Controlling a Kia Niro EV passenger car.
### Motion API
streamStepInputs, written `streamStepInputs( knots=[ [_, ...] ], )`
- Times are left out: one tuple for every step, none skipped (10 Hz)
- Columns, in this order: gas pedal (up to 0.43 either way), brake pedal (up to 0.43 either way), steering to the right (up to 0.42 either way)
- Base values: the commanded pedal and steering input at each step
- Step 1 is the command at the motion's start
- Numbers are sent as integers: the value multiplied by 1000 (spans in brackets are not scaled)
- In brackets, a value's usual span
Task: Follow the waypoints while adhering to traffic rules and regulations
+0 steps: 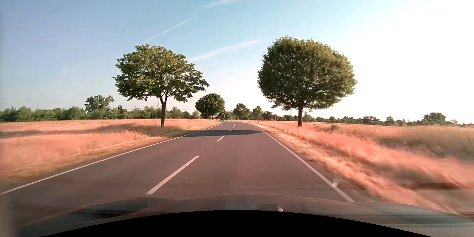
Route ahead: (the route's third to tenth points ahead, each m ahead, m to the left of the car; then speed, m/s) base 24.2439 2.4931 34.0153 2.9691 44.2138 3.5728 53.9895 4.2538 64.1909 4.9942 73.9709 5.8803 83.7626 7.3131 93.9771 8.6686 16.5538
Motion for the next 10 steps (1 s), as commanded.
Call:
streamStepInputs(
  knots=[
    [87, 0, -11],
    [87, 0, -10],
    [79, 0, -9],
    [67, 0, -9],
    [59, 0, -10],
    [59, 0, -10],
    [39, 0, -10],
    [20, 0, -10],
    [20, 0, -10],
    [0, 0, -10]
  ],
)
